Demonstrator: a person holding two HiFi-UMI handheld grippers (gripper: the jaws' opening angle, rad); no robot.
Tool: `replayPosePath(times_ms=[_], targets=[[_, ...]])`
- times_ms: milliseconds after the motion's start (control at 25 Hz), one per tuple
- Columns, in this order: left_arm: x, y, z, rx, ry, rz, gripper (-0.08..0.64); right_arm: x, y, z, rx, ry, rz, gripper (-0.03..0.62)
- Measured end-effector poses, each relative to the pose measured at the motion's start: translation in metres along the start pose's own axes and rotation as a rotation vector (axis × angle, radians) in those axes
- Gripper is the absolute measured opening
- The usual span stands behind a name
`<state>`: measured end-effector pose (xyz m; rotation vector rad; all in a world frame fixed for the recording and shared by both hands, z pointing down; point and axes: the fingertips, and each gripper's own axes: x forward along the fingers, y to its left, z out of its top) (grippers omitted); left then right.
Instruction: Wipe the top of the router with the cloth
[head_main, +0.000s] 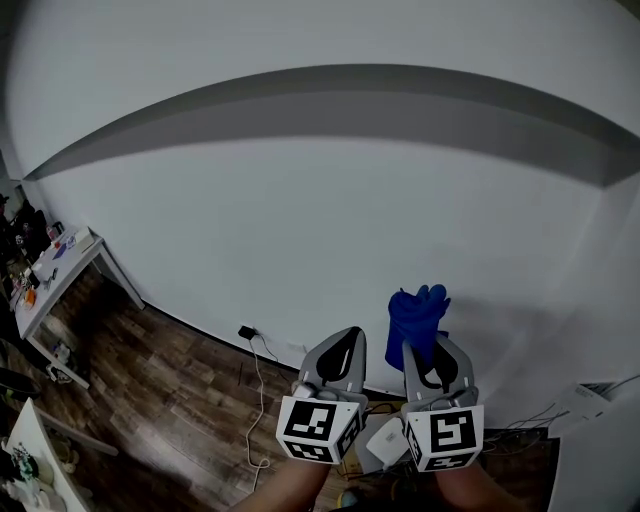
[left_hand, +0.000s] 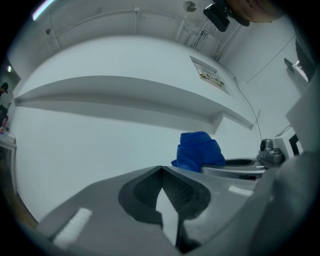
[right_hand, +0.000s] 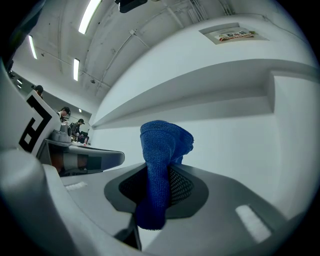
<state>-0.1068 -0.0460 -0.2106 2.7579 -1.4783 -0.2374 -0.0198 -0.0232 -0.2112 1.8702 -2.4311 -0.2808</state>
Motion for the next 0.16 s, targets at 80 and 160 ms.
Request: replayPosePath(times_ms=[80, 160], targets=[[0.0012, -0.0006, -0.0014, -0.013, 0.006, -0.002, 0.0, 0.0004, -0.0011, -0.0009, 0.0, 0.0, 0.0, 0.107], [0.0025, -0.001, -0.0031, -0.024, 0.008, -0.004, 0.0, 0.0007, -0.0025, -0.0021, 0.0, 0.0, 0.0, 0.107]])
